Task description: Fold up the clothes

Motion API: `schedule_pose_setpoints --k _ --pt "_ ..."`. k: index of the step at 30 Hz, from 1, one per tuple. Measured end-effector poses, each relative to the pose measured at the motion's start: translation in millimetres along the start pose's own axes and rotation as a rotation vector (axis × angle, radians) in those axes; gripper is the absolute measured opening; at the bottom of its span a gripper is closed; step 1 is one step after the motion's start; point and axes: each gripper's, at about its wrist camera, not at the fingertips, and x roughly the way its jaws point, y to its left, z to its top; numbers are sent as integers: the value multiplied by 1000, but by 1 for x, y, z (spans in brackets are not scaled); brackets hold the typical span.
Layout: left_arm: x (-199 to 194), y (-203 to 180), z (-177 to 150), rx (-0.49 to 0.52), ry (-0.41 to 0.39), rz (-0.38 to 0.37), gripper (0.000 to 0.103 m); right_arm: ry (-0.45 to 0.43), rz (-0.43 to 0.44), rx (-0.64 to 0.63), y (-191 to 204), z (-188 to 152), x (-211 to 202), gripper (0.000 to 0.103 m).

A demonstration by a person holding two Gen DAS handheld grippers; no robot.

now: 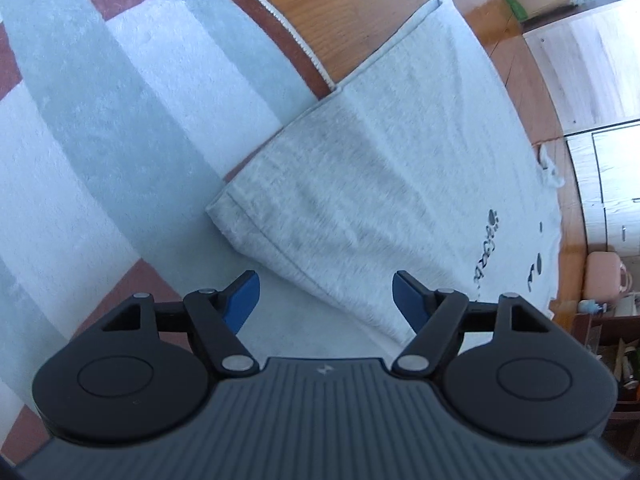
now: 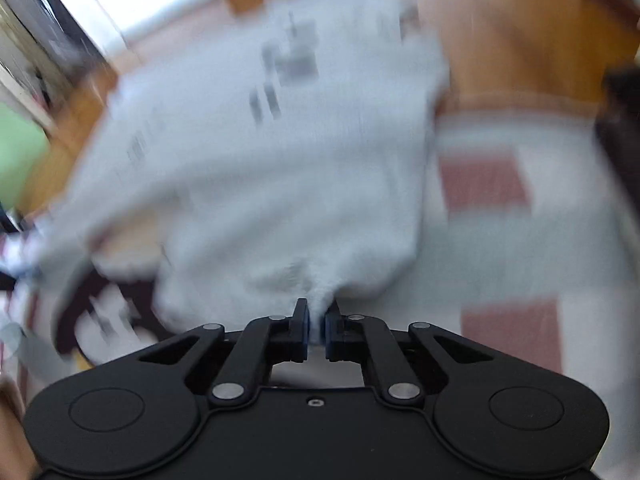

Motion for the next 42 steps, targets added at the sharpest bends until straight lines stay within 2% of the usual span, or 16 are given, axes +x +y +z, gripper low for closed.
schedule_pose_setpoints --k 2,3,6,11,15,18,21,22,23,24,25,29,35,39,41,42 --pt "-1 1 -1 6 1 13 73 -127 28 -17 3 8 -28 8" --pt "0 2 -2 7 7 18 73 -146 -11 -38 4 9 -35 8" --pt "1 -1 -2 23 17 29 73 -93 -101 -34 -6 -5 -26 8" --pt "-3 -10 -5 118 -33 193 78 -21 -196 -22 -13 -32 10 8" --pt "-1 -9 -2 140 -41 232 80 -110 -285 -128 -2 -24 -3 8" --pt "3 -7 1 122 -42 203 100 -160 -276 -108 -5 -9 -10 8" --pt "7 -11 2 136 -75 205 103 -176 -264 -79 -9 1 -8 8" --pt "7 -16 1 181 -98 225 94 -175 -267 -83 -8 1 -7 8" --pt "7 -21 0 228 -121 245 47 -175 -270 -87 -7 1 -6 8" --pt "5 -27 -2 287 -146 288 18 -174 -273 -90 -6 0 -4 8" --pt "3 -33 -2 325 -163 305 7 -174 -276 -94 -5 0 -3 8" --pt "-27 -44 3 340 -260 150 6 -182 -273 -107 -3 4 -2 8" --pt "-48 -60 3 396 -375 -14 6 -197 -293 -115 -5 19 4 8" --pt "-40 -84 28 422 -413 -81 6 -176 -314 -133 -3 45 20 8" --pt "-35 -96 42 431 -441 -75 6 -184 -287 -113 -2 74 24 8" --pt "-29 -103 47 448 -451 -33 6 -184 -281 -88 -3 89 27 8"
